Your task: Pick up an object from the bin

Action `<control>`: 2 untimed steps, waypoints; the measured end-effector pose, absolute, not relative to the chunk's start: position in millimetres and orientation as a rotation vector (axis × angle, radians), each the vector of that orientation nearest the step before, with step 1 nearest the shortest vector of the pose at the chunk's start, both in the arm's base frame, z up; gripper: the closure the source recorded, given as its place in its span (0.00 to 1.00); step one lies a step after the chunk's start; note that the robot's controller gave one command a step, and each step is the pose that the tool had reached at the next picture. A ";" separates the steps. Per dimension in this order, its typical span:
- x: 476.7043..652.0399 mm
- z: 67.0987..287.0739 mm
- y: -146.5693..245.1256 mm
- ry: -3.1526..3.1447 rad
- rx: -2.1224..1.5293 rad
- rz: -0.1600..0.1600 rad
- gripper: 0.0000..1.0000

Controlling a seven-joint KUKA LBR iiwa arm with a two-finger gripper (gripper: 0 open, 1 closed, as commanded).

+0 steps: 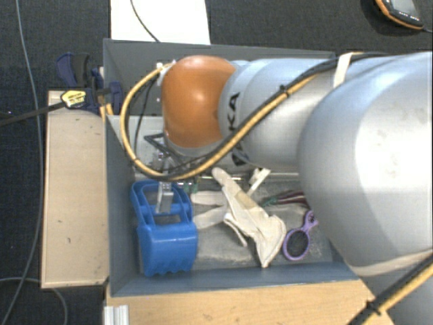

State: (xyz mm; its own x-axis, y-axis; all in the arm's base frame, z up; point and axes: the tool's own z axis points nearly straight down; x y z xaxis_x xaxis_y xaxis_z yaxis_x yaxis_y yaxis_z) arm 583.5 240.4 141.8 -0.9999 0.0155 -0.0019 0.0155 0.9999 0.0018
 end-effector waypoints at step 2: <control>583.3 116.4 223.1 3.139 0.082 0.004 0.00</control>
Offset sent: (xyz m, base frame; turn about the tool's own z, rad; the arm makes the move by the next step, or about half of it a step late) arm -0.0010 -0.0173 -0.0266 0.0346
